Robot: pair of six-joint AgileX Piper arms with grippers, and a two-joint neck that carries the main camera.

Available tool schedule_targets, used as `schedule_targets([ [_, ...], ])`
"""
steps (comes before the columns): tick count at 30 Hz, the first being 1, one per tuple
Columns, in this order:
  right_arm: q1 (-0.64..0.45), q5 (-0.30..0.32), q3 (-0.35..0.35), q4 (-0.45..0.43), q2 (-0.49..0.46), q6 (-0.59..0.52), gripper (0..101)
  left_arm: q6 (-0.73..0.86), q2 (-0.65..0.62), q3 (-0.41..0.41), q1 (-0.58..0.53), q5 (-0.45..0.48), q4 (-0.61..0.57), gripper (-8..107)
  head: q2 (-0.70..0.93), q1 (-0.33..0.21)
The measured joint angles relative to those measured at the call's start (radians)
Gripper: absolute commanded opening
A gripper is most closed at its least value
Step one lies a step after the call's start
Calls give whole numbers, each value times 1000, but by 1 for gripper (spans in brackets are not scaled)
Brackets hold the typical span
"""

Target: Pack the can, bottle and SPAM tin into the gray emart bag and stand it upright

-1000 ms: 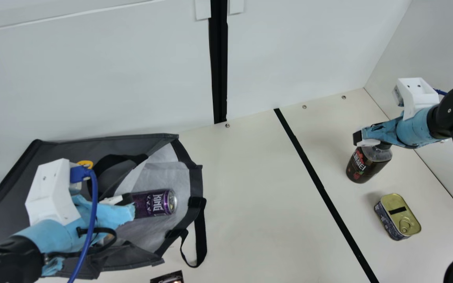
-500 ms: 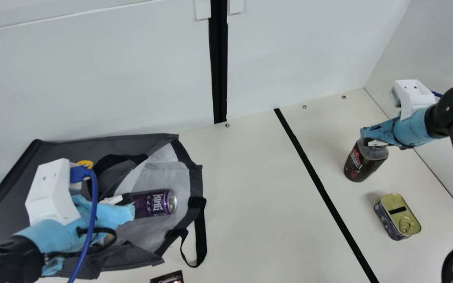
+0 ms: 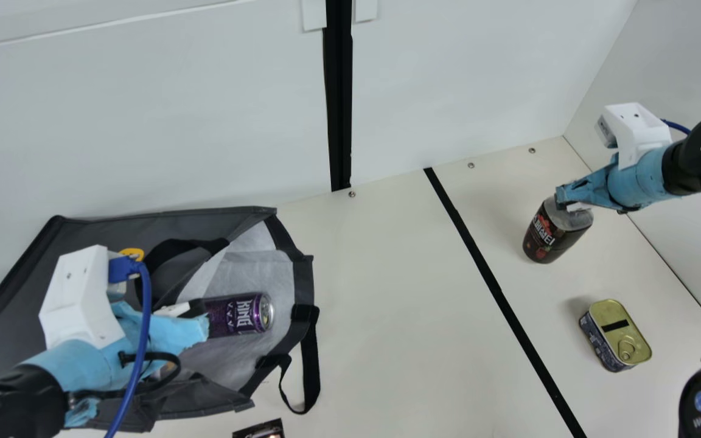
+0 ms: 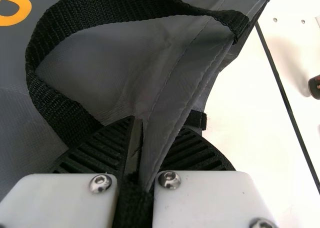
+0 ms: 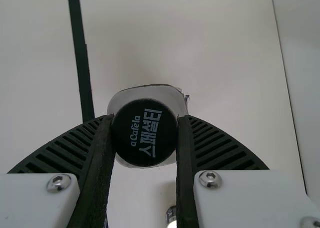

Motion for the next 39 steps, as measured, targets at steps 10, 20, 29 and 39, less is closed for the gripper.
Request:
schedule_targets([
  [10,17,59,-99,44,31,-108,0,0,0,0,0,0,0,-8,0,0],
  [20,47,103,-126,69,6,-175,0,0,0,0,0,0,0,-8,0,0],
  [29,79,134,-88,78,-66,-213,0,0,0,0,0,0,0,-8,2,0],
  [39,130,143,16,85,-183,-256,0,0,0,0,0,0,0,-8,0,0],
])
